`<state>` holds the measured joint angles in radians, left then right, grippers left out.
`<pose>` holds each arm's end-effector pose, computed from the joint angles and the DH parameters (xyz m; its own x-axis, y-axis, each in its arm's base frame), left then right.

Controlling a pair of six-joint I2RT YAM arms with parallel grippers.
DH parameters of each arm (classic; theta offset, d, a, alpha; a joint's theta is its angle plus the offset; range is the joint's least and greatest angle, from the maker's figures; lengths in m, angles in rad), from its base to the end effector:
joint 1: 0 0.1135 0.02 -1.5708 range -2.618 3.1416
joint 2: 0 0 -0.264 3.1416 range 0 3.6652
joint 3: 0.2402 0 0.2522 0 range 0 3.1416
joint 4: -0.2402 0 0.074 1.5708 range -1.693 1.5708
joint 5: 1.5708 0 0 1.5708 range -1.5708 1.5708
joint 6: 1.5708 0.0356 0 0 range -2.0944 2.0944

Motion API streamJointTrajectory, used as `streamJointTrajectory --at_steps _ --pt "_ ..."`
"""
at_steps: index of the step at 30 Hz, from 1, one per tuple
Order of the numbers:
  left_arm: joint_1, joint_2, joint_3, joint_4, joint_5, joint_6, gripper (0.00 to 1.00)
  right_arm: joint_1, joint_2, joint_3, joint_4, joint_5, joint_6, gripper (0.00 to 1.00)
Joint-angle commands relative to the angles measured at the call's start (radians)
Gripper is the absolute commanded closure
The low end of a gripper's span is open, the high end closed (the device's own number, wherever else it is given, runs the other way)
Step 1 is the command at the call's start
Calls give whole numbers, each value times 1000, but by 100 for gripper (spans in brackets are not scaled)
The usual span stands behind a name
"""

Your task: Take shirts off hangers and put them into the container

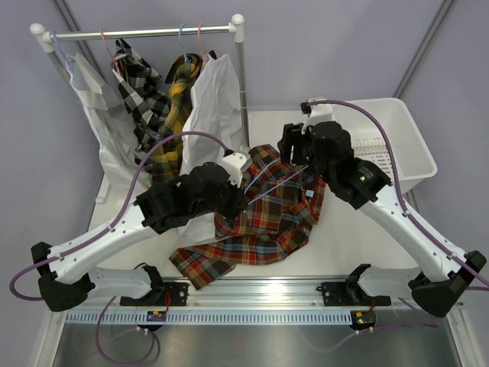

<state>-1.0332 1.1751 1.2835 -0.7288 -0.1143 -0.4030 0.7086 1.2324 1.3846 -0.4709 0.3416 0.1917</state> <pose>0.1286 -0.2077 0.3797 -0.5899 0.2286 -0.7745 0.6245 0.7371 -0.2581 0.2109 0.1650 0.4253 -0.3044 -0.0244 -0.9522 -0.3195 0.9444 0.0779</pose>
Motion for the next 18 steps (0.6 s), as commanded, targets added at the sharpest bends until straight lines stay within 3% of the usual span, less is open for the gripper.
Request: streamJointTrajectory --at_steps 1,4,8,14,18 --pt "-5 -84 -6 14 -64 53 100 3 -80 28 -83 -81 34 28" --pt "-4 -118 -21 -26 -88 52 100 3 -118 48 -135 -130 52 12" --pt "-4 -159 -53 -55 -97 26 100 3 -175 62 -181 -197 71 1" --pt "-4 -187 -102 -75 -108 -11 100 3 -263 64 -190 -425 51 1" --pt "-4 -227 -105 -83 -139 -31 100 3 -315 34 -183 -411 45 0"
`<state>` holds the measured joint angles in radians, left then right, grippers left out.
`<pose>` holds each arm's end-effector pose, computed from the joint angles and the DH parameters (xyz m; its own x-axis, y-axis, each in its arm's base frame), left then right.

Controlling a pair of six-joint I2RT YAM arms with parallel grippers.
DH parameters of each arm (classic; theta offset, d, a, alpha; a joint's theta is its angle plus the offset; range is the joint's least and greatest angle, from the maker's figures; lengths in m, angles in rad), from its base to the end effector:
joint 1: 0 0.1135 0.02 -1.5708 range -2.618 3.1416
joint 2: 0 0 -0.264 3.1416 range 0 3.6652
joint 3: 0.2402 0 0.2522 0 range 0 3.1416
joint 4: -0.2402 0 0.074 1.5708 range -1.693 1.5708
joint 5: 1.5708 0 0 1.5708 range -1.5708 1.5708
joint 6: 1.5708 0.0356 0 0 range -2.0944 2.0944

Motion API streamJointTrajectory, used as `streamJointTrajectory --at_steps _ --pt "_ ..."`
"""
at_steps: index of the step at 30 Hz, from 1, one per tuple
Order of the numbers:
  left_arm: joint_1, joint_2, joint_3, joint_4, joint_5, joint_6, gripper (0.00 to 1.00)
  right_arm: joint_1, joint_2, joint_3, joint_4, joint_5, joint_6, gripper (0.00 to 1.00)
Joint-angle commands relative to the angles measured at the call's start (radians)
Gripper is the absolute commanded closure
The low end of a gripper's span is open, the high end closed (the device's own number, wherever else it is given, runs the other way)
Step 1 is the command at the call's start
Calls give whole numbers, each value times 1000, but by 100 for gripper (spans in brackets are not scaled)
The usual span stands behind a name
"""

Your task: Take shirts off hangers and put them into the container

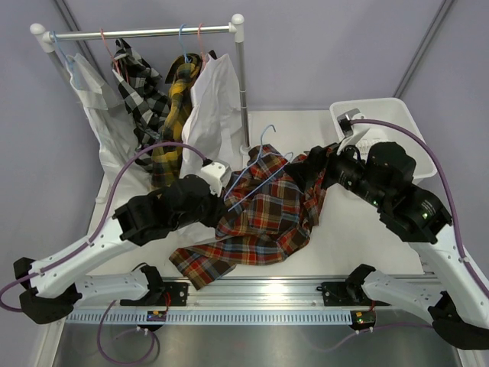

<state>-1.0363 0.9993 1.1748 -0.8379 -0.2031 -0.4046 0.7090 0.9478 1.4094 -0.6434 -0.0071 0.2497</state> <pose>0.1049 -0.1631 0.3704 -0.5879 0.2362 -0.7737 0.5770 0.7928 -0.1964 0.1261 0.1085 0.4709 -0.2952 0.0724 -0.9527 -0.6021 0.7601 0.2443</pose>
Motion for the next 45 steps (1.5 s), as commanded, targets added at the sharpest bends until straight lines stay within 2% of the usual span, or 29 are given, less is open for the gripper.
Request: streamJointTrajectory --at_steps 1,3,7,15,20,25,29,36,39,45 --pt "-1 -63 3 23 -79 -45 100 3 -38 5 -15 -44 -16 1" --pt "-1 -100 17 1 -131 -68 100 3 -52 -16 -22 2 -23 1" --pt "-1 -128 84 -81 -326 -120 100 3 -60 -49 -35 67 -29 0" --pt "51 -81 241 -181 -495 -139 100 3 -66 -85 -24 104 -30 1" --pt "205 74 388 -138 -375 -39 100 3 -67 -110 -10 122 -29 0" --pt "294 223 563 -53 -250 45 100 3 -93 -162 1 122 -10 1" --pt "309 337 764 -52 -205 78 100 3 -122 -197 1 119 6 1" --pt "384 522 962 -53 -119 116 100 1 -156 -239 -2 127 14 0" --pt "410 570 970 -52 -104 101 100 3 -167 -250 -1 127 20 1" --pt "444 605 887 -43 -88 82 100 3 -178 -277 2 122 37 1"
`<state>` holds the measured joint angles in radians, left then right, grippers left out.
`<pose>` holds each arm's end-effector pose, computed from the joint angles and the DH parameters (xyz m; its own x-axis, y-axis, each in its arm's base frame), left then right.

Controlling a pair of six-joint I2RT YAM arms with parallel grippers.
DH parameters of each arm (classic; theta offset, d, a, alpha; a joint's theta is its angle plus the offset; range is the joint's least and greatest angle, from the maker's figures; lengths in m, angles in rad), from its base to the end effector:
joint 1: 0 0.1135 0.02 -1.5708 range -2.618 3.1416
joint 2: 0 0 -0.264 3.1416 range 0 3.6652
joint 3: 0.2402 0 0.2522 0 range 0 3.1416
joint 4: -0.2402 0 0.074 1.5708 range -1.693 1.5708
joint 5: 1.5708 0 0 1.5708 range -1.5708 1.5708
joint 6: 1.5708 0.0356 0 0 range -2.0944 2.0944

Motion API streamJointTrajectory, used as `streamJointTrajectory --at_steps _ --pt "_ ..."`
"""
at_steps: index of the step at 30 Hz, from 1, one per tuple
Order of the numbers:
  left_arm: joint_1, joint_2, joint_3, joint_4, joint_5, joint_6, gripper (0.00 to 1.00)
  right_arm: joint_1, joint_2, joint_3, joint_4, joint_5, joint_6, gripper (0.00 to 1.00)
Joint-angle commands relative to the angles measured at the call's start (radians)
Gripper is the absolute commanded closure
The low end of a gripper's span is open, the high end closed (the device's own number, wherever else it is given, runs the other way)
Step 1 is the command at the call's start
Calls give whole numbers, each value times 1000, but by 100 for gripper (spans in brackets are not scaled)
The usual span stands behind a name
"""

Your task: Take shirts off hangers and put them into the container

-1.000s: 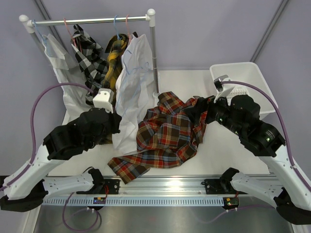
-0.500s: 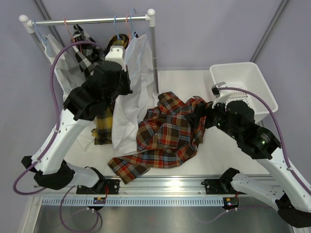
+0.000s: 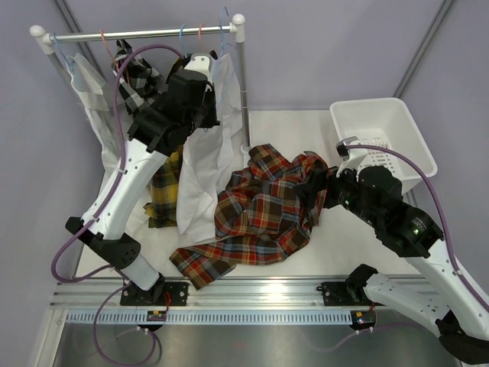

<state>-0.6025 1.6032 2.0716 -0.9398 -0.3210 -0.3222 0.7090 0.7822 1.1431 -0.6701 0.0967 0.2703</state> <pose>0.2668 -0.1699 0.4925 -0.4519 -0.0539 -0.8905 0.1719 0.9742 -0.1462 0.1123 0.0918 0.4089 -0.3770 0.0268 -0.9258 -0.4955 0.8386 0.2261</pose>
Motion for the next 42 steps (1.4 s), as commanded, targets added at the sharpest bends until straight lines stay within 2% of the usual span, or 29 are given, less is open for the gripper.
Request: streamJointTrajectory --at_steps 1,6,8,9,12,13,15,16,19,28,31,35,36,38,39,42 --pt "12 4 -28 64 30 2 100 3 -14 -14 30 17 21 1" --pt "20 29 -59 76 48 -6 100 3 -23 -36 32 21 33 1" --pt "20 27 -82 75 57 -11 95 3 -24 -51 32 29 33 0" --pt "20 20 -88 76 66 -17 82 3 -21 -55 33 31 32 0" --pt "20 -6 -113 75 76 -24 64 3 12 -83 17 47 17 1" --pt "20 -29 -116 73 77 -25 49 4 25 -89 12 47 11 1" --pt "20 -54 -116 73 76 -25 33 3 74 -108 15 41 6 1" --pt "20 -80 -114 75 74 -23 18 3 104 -123 24 26 0 1" --pt "20 -120 -105 73 74 -14 1 3 158 -152 85 6 -3 1" --pt "38 -279 -129 81 48 57 1 58 488 -157 240 1 -22 1" --pt "58 -336 -221 117 7 95 1 67 607 -149 285 44 36 1" --pt "87 -434 -431 268 -10 123 1 66 773 -138 308 168 179 0" --pt "92 -459 -532 306 -26 127 1 67 801 -135 300 191 205 1" --pt "102 -540 -638 430 -50 147 1 64 883 -123 282 262 277 1" --pt "105 -564 -735 470 -76 152 1 63 908 -117 256 279 299 0" --pt "118 -660 -882 600 -119 172 1 53 979 -117 247 287 362 1"
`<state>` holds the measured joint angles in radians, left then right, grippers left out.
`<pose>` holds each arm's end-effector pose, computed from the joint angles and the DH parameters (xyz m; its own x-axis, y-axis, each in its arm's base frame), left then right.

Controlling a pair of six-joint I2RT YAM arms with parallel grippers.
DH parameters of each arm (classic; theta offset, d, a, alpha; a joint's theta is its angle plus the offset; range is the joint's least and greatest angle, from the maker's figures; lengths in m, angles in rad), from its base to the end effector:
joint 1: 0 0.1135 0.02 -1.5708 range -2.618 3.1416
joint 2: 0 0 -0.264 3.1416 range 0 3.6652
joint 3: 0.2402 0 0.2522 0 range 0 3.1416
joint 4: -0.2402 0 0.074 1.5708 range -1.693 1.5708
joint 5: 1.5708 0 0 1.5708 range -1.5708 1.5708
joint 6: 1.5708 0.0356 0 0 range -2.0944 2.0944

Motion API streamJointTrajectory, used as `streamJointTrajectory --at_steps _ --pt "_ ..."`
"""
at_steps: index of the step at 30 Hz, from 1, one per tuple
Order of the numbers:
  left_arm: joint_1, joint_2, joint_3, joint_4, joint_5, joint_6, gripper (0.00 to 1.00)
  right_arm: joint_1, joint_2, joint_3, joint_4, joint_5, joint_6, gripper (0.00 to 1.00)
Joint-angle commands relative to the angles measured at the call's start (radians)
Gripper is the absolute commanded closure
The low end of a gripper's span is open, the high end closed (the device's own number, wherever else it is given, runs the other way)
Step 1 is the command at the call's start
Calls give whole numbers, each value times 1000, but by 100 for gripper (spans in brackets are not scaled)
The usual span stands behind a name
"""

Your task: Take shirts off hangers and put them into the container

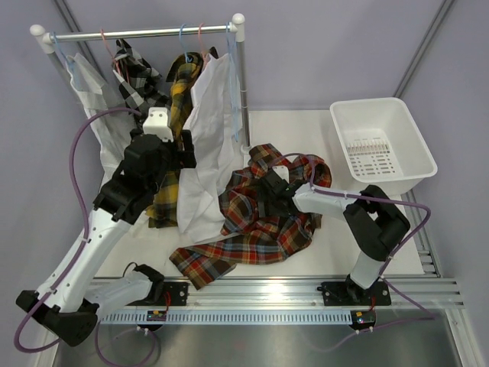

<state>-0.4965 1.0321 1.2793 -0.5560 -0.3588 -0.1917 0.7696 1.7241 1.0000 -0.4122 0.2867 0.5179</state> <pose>0.1903 -0.0889 0.4256 -0.2913 -0.0451 -0.9556 0.0982 0.9922 -0.0767 0.2434 0.2218 0.1590 -0.8541 -0.1664 -0.4927 -0.1831 0.9830 -0.0145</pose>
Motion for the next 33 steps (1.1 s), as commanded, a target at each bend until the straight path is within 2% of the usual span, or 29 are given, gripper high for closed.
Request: streamJointTrajectory --at_steps 1,4,5,8,9,12,14,18,22,26,27,33 --pt "12 -107 -113 260 -92 47 1 -10 48 16 -2 85 122 2" --pt "13 -158 -178 313 -127 69 1 -27 77 -14 26 43 155 34" --pt "13 -176 -187 323 -144 78 1 -35 87 -18 29 40 165 53" --pt "15 -193 -212 341 -169 92 1 -47 86 -43 36 35 188 82" --pt "15 -195 -216 346 -173 95 1 -50 78 -58 36 43 200 99" --pt "13 -199 -221 349 -180 98 1 -56 -3 -64 -2 99 197 100" --pt "15 -201 -224 349 -183 98 1 -58 -121 -41 -80 149 174 100" --pt "18 -208 -228 353 -192 97 1 -93 -312 122 -224 305 41 100" --pt "19 -218 -238 363 -198 97 1 -205 -438 409 -266 345 -126 100" --pt "22 -224 -241 369 -203 98 1 -338 -431 697 -275 353 -272 100" --pt "24 -222 -242 370 -204 97 1 -360 -422 815 -277 356 -321 100" --pt "26 -221 -244 369 -198 94 1 -507 -298 1271 -266 359 -466 100"
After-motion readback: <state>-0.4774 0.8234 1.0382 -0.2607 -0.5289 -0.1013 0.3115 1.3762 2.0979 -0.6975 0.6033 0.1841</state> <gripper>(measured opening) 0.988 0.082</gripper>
